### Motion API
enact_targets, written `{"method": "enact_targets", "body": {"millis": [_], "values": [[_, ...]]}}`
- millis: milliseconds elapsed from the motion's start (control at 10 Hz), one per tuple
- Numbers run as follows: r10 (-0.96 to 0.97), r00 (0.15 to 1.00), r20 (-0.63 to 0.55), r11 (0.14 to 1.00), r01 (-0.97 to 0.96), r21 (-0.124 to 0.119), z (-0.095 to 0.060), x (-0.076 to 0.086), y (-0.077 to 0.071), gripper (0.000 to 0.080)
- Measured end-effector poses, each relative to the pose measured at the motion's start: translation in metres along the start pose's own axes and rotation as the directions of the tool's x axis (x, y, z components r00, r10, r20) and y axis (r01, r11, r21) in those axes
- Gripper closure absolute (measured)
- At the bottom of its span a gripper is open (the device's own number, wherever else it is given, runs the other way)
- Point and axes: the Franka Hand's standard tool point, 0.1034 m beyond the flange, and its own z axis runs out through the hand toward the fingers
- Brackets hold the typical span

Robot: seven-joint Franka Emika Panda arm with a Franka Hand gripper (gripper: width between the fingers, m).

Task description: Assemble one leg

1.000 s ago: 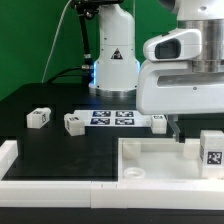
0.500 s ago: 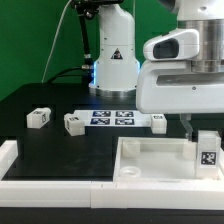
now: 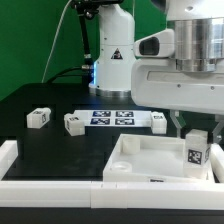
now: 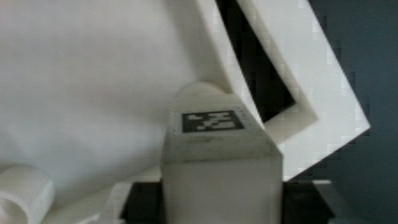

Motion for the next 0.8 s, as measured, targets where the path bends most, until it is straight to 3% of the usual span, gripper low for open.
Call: {"method": "enact_targets", "body": {"millis": [300, 600, 700, 800], "values": [[0.198, 0.98, -0.022, 0.98, -0.198, -0.027, -0.0014, 0.0054, 0.0095, 0.0503], [0.206, 0.978, -0.024, 0.978, -0.206, -0.032, -0.0013, 0.0069, 0.0119, 0.0499], [0.205, 0.978, -0.024, 0.978, -0.206, -0.032, -0.0012, 0.0068, 0.0118, 0.0306], [0.205, 0.978, -0.024, 0.978, -0.206, -0.032, -0.0012, 0.0068, 0.0118, 0.0306]]}}
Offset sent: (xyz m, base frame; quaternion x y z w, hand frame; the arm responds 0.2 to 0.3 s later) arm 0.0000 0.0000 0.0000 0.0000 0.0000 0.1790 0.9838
